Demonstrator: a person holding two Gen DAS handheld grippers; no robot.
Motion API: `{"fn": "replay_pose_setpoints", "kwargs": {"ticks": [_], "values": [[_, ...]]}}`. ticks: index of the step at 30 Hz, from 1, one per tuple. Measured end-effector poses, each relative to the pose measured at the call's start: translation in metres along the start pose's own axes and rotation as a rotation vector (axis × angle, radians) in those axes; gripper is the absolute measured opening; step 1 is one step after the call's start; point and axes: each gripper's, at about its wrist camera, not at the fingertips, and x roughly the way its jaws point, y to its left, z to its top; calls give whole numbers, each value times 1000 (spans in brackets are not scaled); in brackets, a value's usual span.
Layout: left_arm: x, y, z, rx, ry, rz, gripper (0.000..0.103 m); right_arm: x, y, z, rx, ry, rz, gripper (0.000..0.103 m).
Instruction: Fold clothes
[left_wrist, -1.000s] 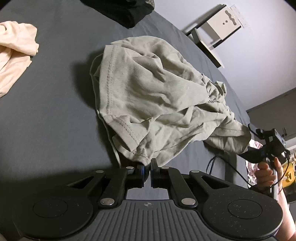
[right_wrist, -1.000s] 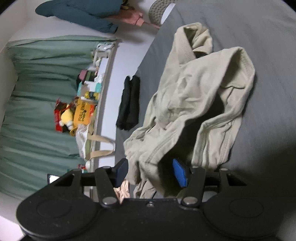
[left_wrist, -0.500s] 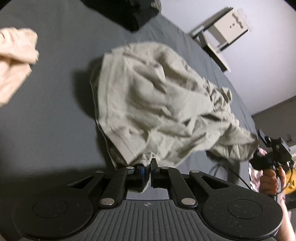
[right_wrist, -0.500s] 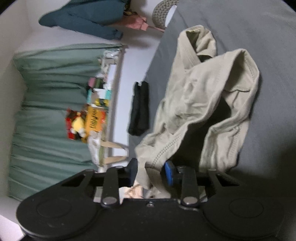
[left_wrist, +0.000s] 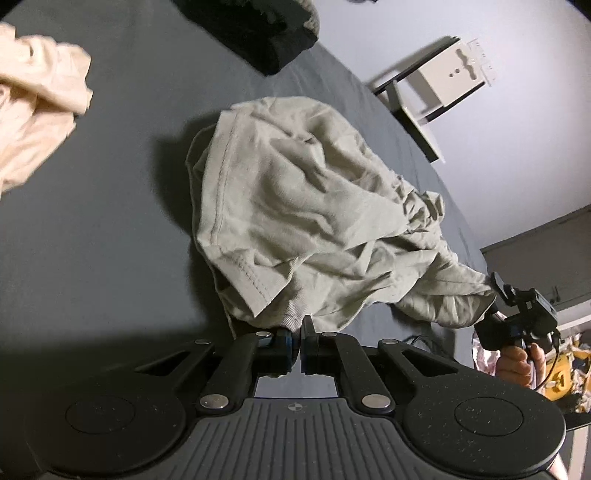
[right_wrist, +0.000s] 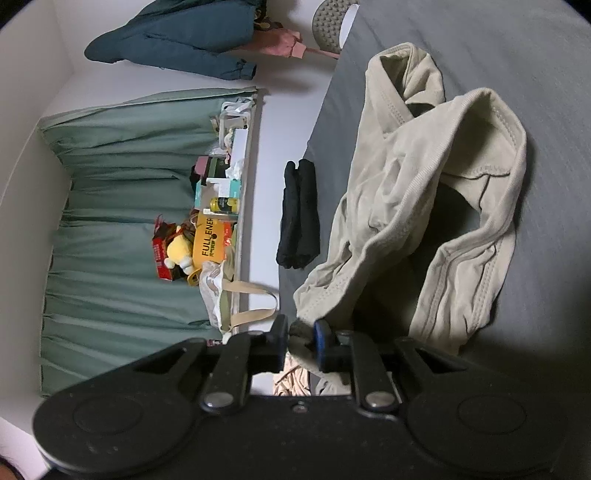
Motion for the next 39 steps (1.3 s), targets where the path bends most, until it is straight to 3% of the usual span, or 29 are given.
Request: {"fn": "replay_pose_setpoints", "kwargs": {"ticks": [6,10,15,18,26,33,39], "values": [[-10,-6,2,25,-48,-37,3,-2,6,-2,-55,-19,-25,14],[-34,-11,6,50,-147,-83,2,-5,16,-5,-126,-40,-30,13],[-82,-18,20,44,-319,-143,2,-17,30,-10,-185,-73,26,13],[-114,-30,32,62,-392,-187,2,-30,52,-11,-257,-112,52,7],[-183,-91,58,212,-526,-250,2,-55,140,-26,-516,-182,37,6],[-249,-138,59,321,-567,-312,2,-96,221,-59,-718,-273,39,6],[-286,-162,51,324,-493,-378,3,-137,276,-95,-830,-306,33,6]]}}
